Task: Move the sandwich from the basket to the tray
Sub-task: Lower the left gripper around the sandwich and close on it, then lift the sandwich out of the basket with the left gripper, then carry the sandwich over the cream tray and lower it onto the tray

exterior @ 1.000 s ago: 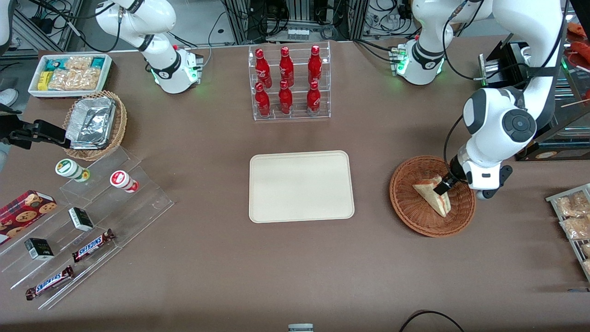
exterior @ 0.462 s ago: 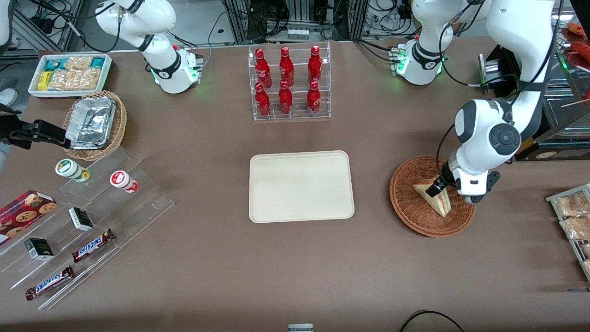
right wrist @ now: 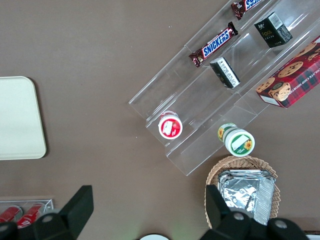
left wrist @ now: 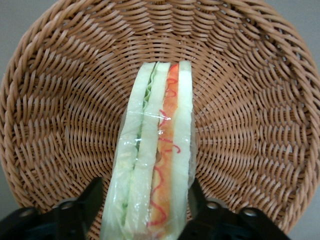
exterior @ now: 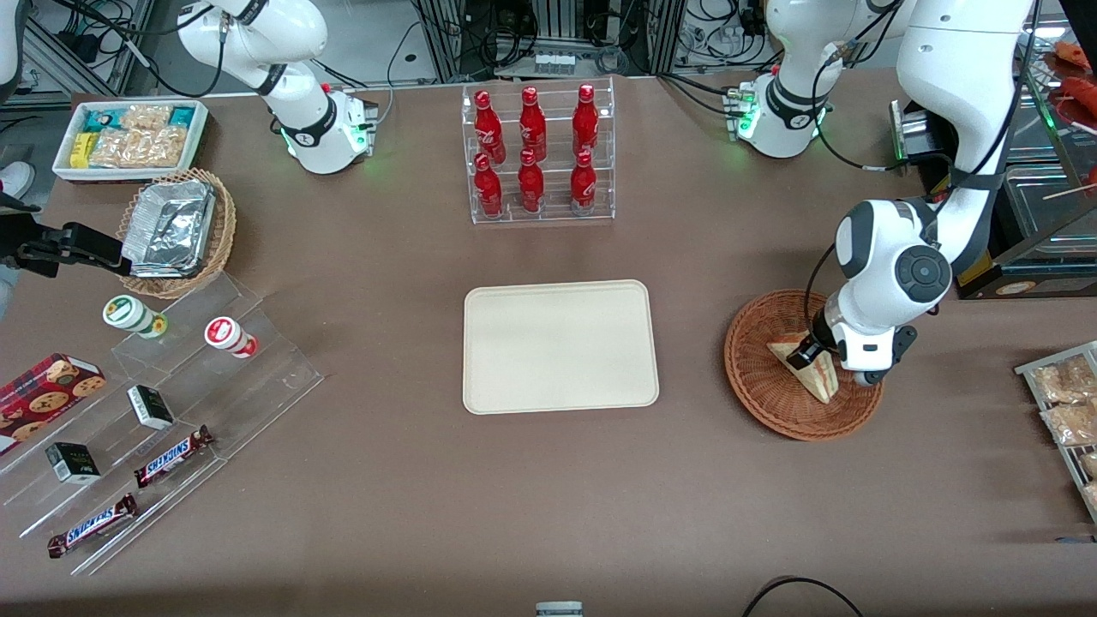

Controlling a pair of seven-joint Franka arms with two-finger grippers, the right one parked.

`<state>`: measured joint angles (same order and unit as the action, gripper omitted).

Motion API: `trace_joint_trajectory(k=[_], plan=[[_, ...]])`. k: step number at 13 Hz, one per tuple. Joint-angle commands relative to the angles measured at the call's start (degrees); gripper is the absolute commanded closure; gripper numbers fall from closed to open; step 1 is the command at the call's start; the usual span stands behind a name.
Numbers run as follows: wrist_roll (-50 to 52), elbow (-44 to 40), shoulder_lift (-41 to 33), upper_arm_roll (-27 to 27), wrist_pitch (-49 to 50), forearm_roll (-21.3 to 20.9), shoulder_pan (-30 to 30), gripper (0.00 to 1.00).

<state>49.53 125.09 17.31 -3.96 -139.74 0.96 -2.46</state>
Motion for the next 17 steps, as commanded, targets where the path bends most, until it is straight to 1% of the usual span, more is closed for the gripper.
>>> trace_joint_trajectory(k=[1,2,3,5,6,8,10,12,14,16,17], plan=[[0.05,-1.69,-0.6,0.27,0.78,-0.43,-0.35,1.0],[-0.74,-3.18,-1.22,0.27,3.57,-0.43,-0.27,1.0],[-1.09,-6.41,-1.57,0.27,8.99,-0.43,-0.27,1.0],[-3.89,-15.71,-0.96,-0.08,22.25,-0.17,-0.79,1.0],[-4.87,-19.15,-0.26,-0.77,25.36,-0.08,-2.01,1.0],[-5.05,-22.34,0.62,-0.96,26.18,0.0,-5.52,1.0],[-5.58,-23.05,1.41,-1.04,25.92,-0.08,-8.78,1.0],[-7.59,-27.16,4.65,-1.05,26.71,0.35,-12.73,1.0],[-6.9,-29.55,7.47,-1.05,26.97,0.44,-16.86,1.0],[-4.37,-33.49,11.06,-1.05,26.8,0.62,-20.9,1.0],[-1.22,-36.56,13.78,-1.05,26.97,0.62,-23.36,1.0]])
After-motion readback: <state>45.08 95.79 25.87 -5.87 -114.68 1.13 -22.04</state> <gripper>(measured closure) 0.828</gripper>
